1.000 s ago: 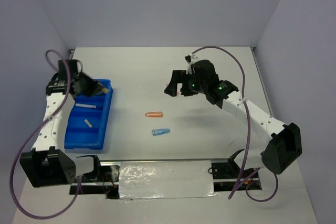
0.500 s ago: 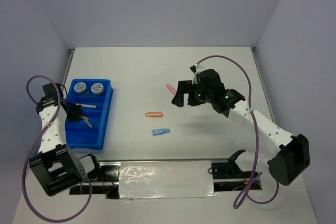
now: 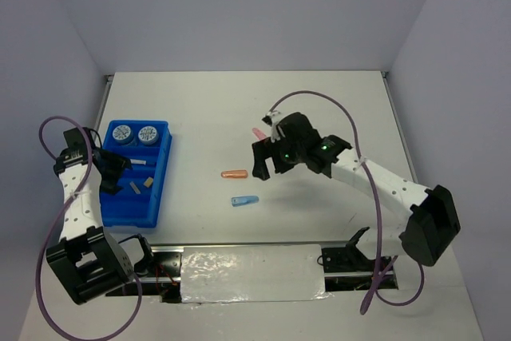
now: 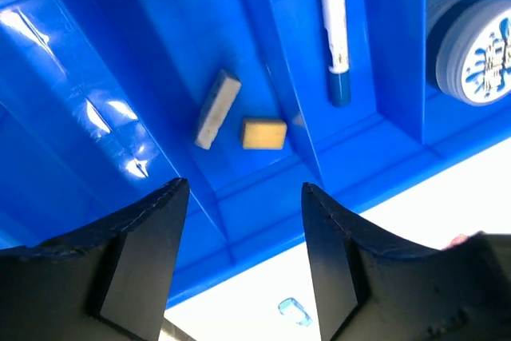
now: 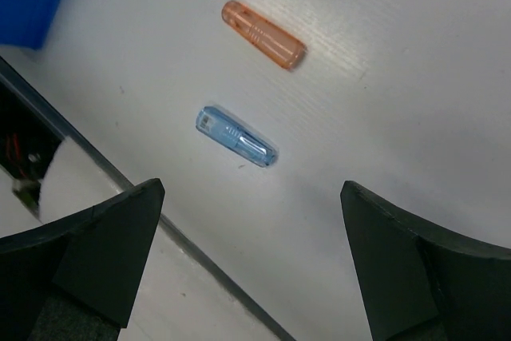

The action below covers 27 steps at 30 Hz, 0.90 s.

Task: Sort the stationery into containers
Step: Pick up the stationery from the center of the board.

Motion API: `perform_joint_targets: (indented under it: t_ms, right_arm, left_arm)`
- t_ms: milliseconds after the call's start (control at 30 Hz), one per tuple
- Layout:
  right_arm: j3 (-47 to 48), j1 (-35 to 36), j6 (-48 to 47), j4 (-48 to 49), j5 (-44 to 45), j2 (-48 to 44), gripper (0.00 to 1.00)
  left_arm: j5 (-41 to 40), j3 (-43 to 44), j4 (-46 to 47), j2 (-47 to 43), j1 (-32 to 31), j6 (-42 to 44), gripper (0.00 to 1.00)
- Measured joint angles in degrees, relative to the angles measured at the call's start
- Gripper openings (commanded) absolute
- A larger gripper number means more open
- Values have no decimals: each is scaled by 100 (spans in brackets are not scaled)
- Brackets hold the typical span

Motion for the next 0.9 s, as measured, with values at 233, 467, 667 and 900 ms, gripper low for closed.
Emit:
perform_joint_targets:
  t_ms: [233, 467, 667, 900]
  right_arm:
    - [26, 1298, -1235, -39, 400, 997, 92]
    - [44, 1869, -2166, -13, 826, 2236, 84]
    - [149, 1943, -2420, 203, 1362, 2675, 79]
    - [378, 2000, -2483, 581, 1360, 2955, 38]
  left_arm:
    - [581, 520, -136, -101, -83, 605, 96]
    - [1158, 1176, -136, -181, -1008, 1161, 99]
    - [1558, 1067, -116, -339, -1502, 1322, 99]
    - [1777, 870, -142, -398, -1615, 1364, 99]
